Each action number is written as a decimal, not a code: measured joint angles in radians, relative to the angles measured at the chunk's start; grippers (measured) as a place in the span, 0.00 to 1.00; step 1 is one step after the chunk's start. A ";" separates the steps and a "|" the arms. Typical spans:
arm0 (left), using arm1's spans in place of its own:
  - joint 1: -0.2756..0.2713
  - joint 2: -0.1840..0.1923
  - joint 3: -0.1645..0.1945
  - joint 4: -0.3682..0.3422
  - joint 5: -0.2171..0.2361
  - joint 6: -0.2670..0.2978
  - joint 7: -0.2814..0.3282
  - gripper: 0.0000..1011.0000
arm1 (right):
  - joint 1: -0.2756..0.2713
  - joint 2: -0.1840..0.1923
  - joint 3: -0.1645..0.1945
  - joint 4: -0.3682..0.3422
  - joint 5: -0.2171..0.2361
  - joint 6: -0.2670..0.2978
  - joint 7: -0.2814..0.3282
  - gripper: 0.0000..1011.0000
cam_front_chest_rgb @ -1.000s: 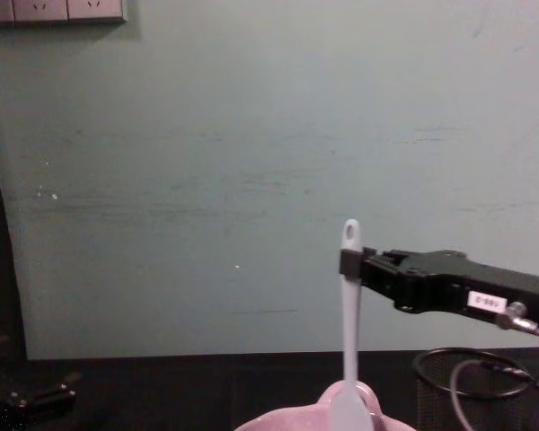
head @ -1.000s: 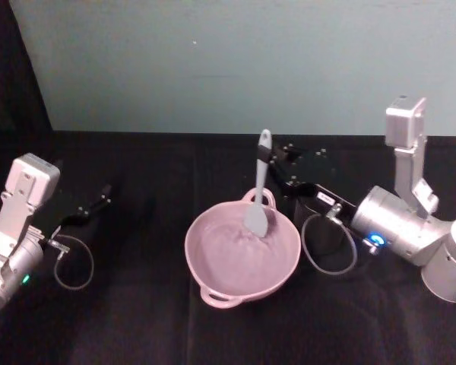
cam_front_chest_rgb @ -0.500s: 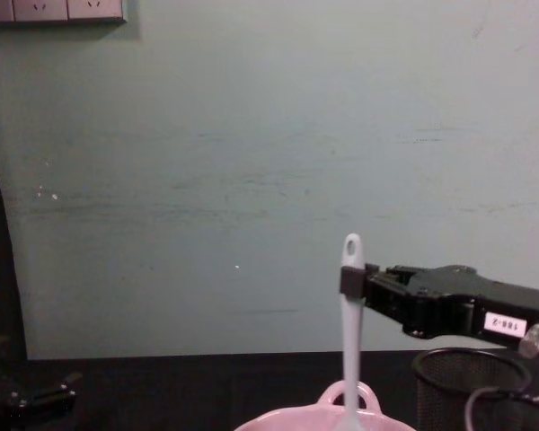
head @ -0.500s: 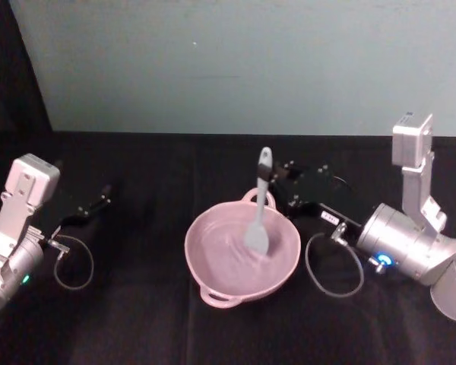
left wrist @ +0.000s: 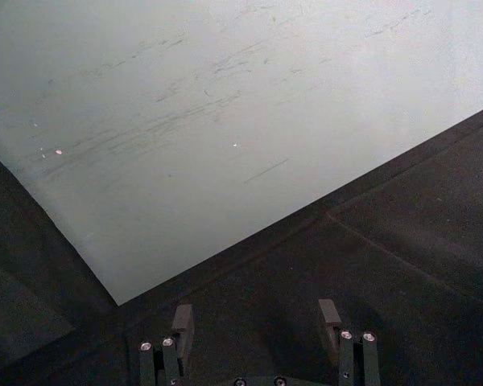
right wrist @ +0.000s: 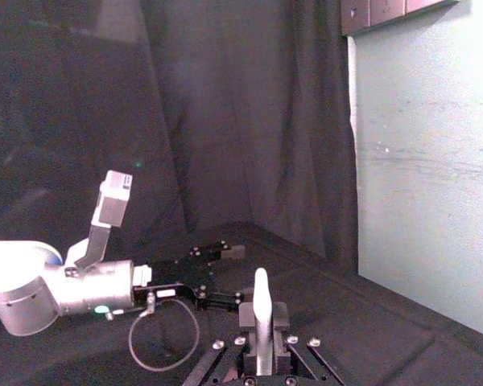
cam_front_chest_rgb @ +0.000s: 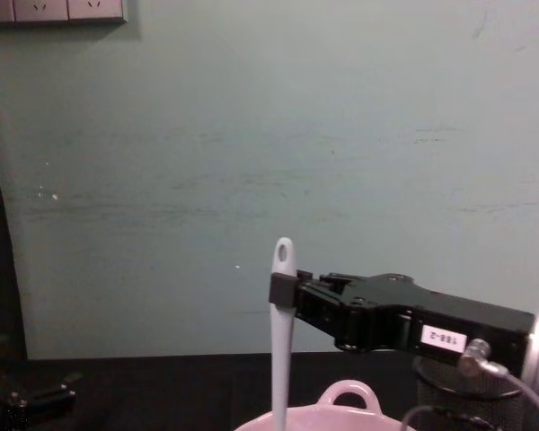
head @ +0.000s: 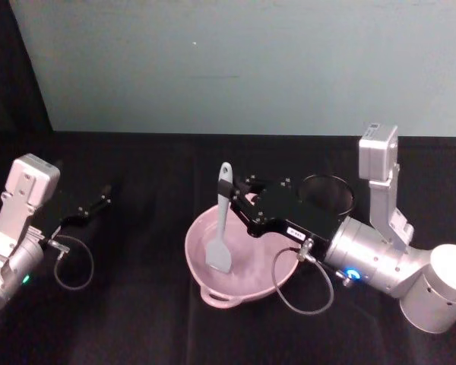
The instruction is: Use the one hand to pick up the spoon and stir the clear water in the bowl.
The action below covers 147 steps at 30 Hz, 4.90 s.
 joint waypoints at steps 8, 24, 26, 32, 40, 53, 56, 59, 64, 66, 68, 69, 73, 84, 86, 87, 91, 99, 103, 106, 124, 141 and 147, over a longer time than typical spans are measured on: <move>0.000 0.000 0.000 0.000 0.000 0.000 0.000 0.99 | 0.045 -0.035 -0.015 0.064 0.004 -0.009 0.006 0.12; 0.000 0.000 0.000 0.000 0.000 0.000 0.000 0.99 | 0.088 -0.020 0.036 0.145 -0.030 -0.031 -0.037 0.12; 0.000 0.000 0.000 0.000 0.000 0.000 0.000 0.99 | 0.082 -0.012 0.046 0.138 -0.030 -0.031 -0.040 0.12; 0.000 0.000 0.000 0.000 0.000 0.000 0.000 0.99 | 0.054 0.014 0.075 0.104 -0.029 -0.029 -0.046 0.12; 0.000 0.000 0.000 0.000 0.000 0.000 0.000 0.99 | 0.012 0.027 0.065 0.042 -0.026 -0.012 -0.033 0.12; 0.000 0.000 0.000 0.000 0.000 0.000 0.000 0.99 | 0.002 -0.006 0.001 0.007 -0.027 -0.008 -0.006 0.12; 0.000 0.000 0.000 0.000 0.000 0.000 0.000 0.99 | 0.019 -0.021 -0.009 0.026 -0.029 -0.012 -0.002 0.12; 0.000 0.000 0.000 0.000 0.000 0.000 0.000 0.99 | 0.038 -0.036 -0.014 0.053 -0.029 -0.018 -0.001 0.12; 0.000 0.000 0.000 0.000 0.000 0.000 0.000 0.99 | 0.067 -0.055 -0.014 0.103 -0.032 -0.028 -0.002 0.12; 0.000 0.000 0.000 0.000 0.000 0.000 0.000 0.99 | 0.077 -0.059 -0.007 0.123 -0.034 -0.034 -0.009 0.12; 0.000 0.000 0.000 0.000 0.000 0.000 0.000 0.99 | 0.083 -0.059 0.006 0.136 -0.036 -0.040 -0.019 0.12; 0.000 0.000 0.000 0.000 0.000 0.000 0.000 0.99 | 0.083 -0.058 0.011 0.139 -0.036 -0.042 -0.023 0.12; 0.000 0.000 0.000 0.000 0.000 0.000 0.000 0.99 | 0.082 -0.046 0.038 0.143 -0.036 -0.047 -0.039 0.12; 0.000 0.000 0.000 0.000 0.000 0.000 0.000 0.99 | 0.041 -0.007 0.077 0.095 -0.033 -0.042 -0.047 0.12; 0.000 0.000 0.000 0.000 0.000 0.000 0.000 0.99 | 0.030 -0.001 0.075 0.078 -0.033 -0.036 -0.045 0.12; 0.000 0.000 0.000 0.000 0.000 0.000 0.000 0.99 | 0.021 0.001 0.070 0.065 -0.033 -0.033 -0.041 0.12; 0.000 0.000 0.000 0.000 0.000 0.000 0.000 0.99 | 0.001 0.001 0.051 0.035 -0.032 -0.026 -0.028 0.12; 0.000 0.000 0.000 0.000 0.000 0.000 0.000 0.99 | -0.020 -0.012 0.023 -0.019 -0.016 -0.031 -0.011 0.12; 0.000 0.000 0.000 0.000 0.000 0.000 0.000 0.99 | -0.019 -0.015 0.027 -0.027 -0.009 -0.037 -0.019 0.12; 0.000 0.000 0.000 0.000 0.000 0.000 0.000 0.99 | -0.018 -0.017 0.035 -0.027 -0.004 -0.044 -0.025 0.12; 0.000 0.000 0.000 0.000 0.000 0.000 0.000 0.99 | -0.056 -0.035 0.104 0.048 0.060 -0.155 -0.002 0.12; 0.000 0.000 0.000 0.000 0.000 0.000 0.000 0.99 | -0.048 -0.020 0.117 -0.021 0.057 -0.119 -0.016 0.12; 0.000 0.000 0.000 0.000 0.000 0.000 0.000 0.99 | -0.026 -0.001 0.135 -0.054 0.061 -0.095 -0.030 0.12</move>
